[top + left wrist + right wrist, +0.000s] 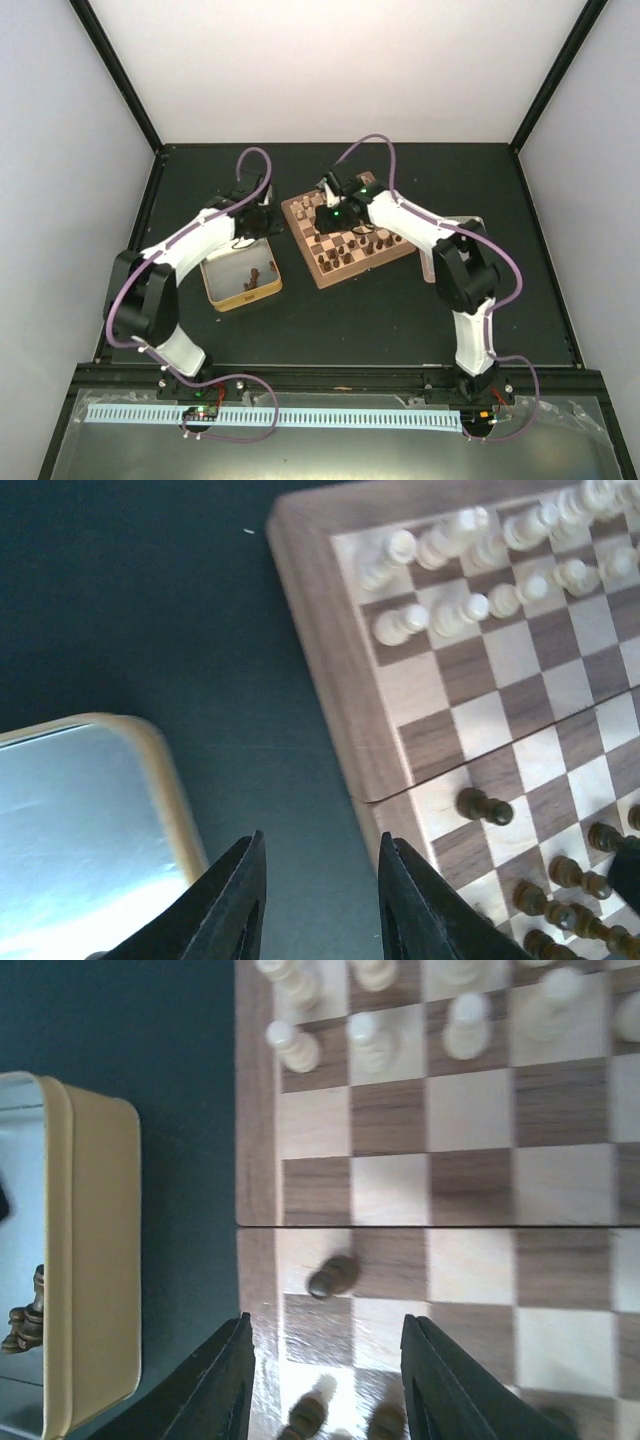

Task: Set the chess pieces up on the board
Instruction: Pick up the chess piece from the chessboard.

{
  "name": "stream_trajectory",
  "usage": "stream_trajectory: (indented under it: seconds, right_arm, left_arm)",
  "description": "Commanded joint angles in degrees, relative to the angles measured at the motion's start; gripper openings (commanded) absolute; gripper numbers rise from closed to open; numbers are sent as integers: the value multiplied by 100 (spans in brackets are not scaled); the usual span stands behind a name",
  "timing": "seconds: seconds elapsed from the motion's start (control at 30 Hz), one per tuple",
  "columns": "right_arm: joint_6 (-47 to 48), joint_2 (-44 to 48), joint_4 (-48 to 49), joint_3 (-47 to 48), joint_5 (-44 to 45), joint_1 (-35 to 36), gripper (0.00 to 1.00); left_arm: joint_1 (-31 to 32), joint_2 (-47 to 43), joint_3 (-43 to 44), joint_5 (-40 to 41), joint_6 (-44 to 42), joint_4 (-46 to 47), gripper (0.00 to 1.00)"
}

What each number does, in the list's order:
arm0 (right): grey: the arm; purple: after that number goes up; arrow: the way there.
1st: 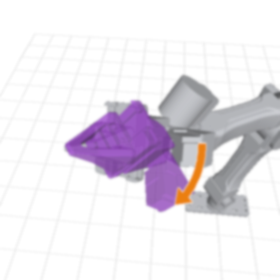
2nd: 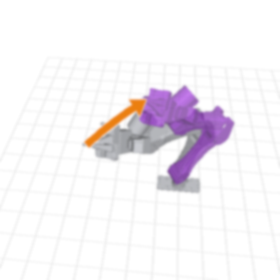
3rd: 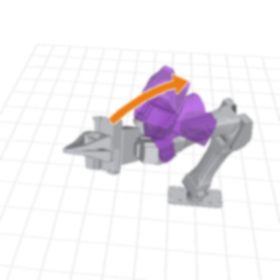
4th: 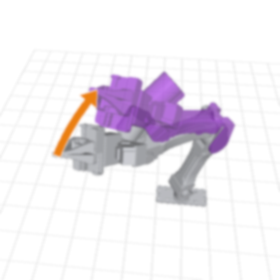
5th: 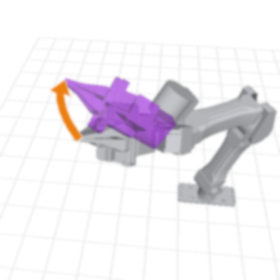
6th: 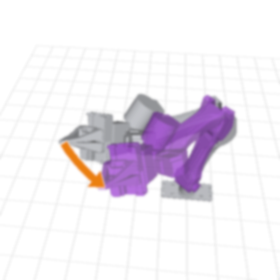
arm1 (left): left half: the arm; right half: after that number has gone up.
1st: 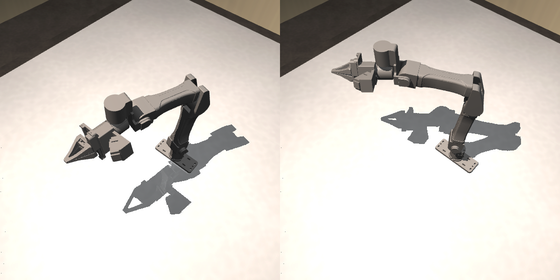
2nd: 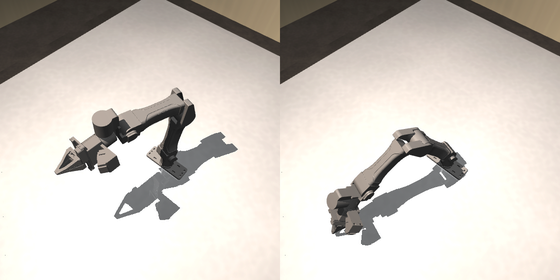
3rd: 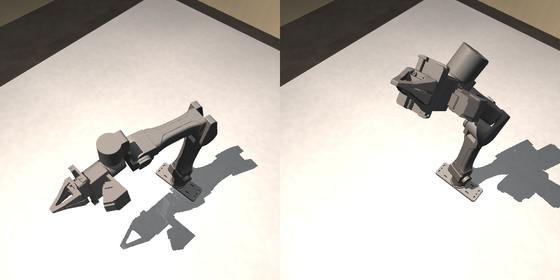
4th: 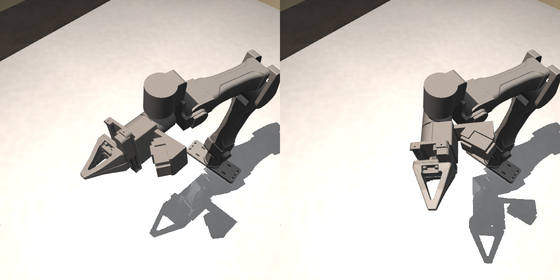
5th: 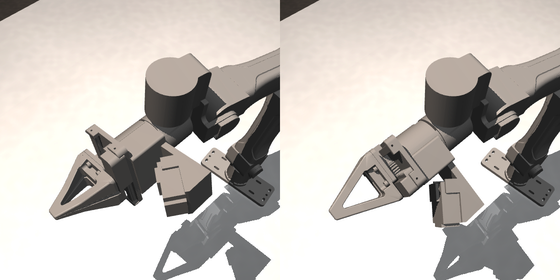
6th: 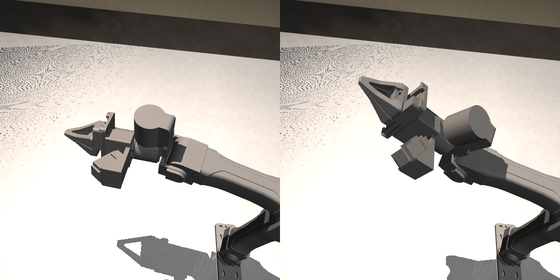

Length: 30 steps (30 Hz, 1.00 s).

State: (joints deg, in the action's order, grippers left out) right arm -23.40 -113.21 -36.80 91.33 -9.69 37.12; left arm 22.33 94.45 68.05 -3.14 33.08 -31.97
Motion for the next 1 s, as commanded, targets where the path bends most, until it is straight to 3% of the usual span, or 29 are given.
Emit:
stream_trajectory:
  seconds: [0.0, 0.2, 0.3, 0.6, 0.87, 0.97]
  right_arm:
    - [286, -467, -456, 615, 206, 229, 41]
    - [351, -934, -674, 1078, 473, 386, 40]
    - [336, -1068, -720, 1167, 585, 400, 35]
    - [336, -1371, -831, 1432, 689, 405, 26]
    - [327, -1522, -936, 1528, 521, 409, 25]
    - [306, -1484, -944, 1487, 551, 408, 14]
  left_arm:
    - [-296, -665, -609, 207, 169, 460, 33]
    - [-567, -1081, -1136, 165, 173, 513, 33]
    - [-646, -1100, -1233, 80, 147, 517, 33]
    - [-695, -1026, -1227, -89, 107, 552, 33]
    - [-721, -1010, -1215, -99, 59, 508, 33]
    - [-719, -999, -1224, -99, 58, 513, 33]
